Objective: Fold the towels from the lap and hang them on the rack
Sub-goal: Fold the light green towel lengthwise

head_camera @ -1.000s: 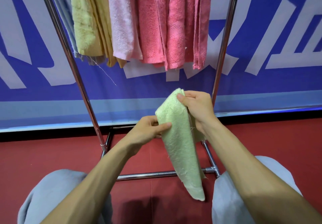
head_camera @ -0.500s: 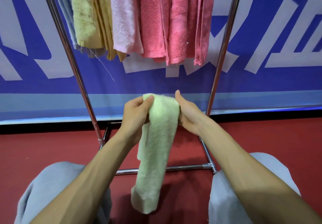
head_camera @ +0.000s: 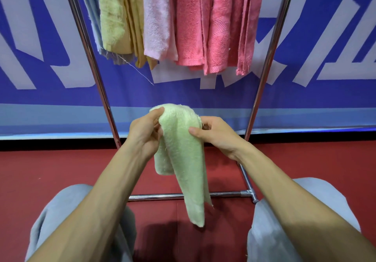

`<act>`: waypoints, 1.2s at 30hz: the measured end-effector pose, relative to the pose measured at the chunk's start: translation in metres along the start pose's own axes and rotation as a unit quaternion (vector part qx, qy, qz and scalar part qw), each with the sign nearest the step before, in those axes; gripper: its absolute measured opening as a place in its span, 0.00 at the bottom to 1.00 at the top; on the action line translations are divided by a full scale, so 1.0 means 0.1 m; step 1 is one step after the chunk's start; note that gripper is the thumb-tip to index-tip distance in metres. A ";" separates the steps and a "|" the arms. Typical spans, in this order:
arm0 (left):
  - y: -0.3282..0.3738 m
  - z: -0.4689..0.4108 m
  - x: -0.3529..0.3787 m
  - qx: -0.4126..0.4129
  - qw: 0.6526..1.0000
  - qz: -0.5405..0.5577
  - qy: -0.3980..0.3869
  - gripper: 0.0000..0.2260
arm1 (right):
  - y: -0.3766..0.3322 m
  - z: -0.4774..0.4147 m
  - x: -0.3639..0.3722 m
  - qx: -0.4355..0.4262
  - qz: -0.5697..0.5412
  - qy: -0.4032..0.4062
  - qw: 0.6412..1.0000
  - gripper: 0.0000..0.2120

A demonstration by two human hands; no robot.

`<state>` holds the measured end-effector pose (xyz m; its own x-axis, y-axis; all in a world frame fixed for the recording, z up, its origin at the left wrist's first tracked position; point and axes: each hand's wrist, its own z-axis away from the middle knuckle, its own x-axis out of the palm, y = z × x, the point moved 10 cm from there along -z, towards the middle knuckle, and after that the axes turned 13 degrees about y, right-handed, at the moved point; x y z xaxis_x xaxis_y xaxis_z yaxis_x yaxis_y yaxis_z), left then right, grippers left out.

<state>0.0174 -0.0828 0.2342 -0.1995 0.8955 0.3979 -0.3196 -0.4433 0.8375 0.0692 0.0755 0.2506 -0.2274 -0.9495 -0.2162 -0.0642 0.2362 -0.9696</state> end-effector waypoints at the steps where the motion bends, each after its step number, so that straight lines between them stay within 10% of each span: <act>1: 0.01 0.01 0.03 0.007 1.000 -0.014 -0.007 0.04 | -0.04 -0.01 -0.03 -0.005 -0.013 0.012 1.000 0.10; 7: -0.15 0.12 0.28 0.043 0.978 -0.175 -0.107 0.19 | -0.17 -0.07 -0.30 -0.027 -0.098 0.119 0.988 0.07; 20: -0.23 0.35 0.51 0.183 0.949 -0.209 -0.150 0.07 | -0.05 -0.08 -0.60 0.055 -0.185 0.162 0.968 0.10; 36: 0.35 0.65 0.98 0.281 0.899 -0.266 -0.206 0.09 | -0.39 0.14 -1.14 -0.010 0.057 0.264 0.963 0.15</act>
<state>0.0466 -0.0078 0.3263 0.2397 0.9649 -0.1070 0.2737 0.0386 0.9610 0.1118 0.1718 0.3112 -0.6966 -0.6803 -0.2280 -0.0260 0.3415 -0.9395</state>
